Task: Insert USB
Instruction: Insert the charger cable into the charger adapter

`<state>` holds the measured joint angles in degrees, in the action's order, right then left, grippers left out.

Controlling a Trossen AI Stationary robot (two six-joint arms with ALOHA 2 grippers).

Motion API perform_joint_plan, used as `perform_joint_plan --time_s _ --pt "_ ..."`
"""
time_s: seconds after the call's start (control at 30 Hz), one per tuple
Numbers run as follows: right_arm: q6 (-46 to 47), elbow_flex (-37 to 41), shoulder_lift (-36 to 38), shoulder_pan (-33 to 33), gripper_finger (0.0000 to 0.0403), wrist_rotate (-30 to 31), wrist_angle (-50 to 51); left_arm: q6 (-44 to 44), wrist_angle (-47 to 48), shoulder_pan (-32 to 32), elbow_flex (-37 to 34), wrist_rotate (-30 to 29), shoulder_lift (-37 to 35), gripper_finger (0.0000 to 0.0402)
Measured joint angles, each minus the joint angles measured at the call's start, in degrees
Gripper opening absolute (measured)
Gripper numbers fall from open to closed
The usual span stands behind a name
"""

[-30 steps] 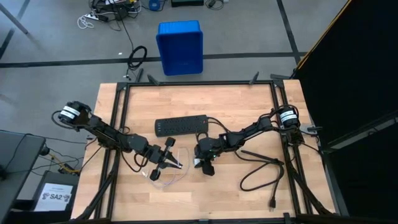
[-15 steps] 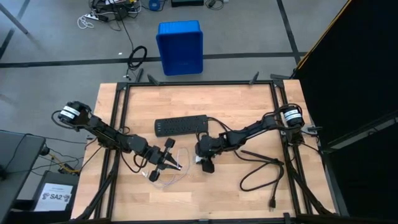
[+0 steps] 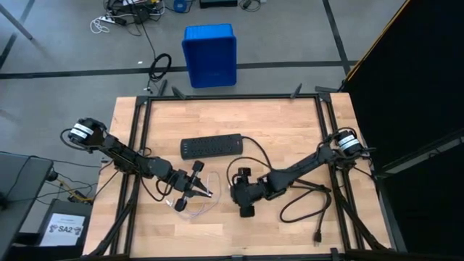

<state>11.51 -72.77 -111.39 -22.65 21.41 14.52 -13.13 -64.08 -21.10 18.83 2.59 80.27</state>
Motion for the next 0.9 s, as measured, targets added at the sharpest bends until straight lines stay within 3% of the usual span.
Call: perform_joint_plan --time_s 0.1,0.37,0.57,0.9 --pt "0.7 0.0 0.0 -0.6 0.0170 2.8 0.2 0.0 -0.1 0.0 0.0 -0.4 0.0 0.0003" --pt "1.7 -0.5 -4.1 -0.5 0.0201 3.5 -1.6 0.2 -0.4 0.0 0.1 -0.4 0.0 0.0003" --pt "2.4 -3.3 -6.0 -1.7 0.0218 10.6 1.2 0.3 0.4 -0.1 0.2 -0.5 0.0 0.0003" --pt "3.2 -4.8 -6.7 0.0 0.0199 9.6 5.6 0.5 0.8 -0.4 0.2 -1.0 0.0 0.0003"
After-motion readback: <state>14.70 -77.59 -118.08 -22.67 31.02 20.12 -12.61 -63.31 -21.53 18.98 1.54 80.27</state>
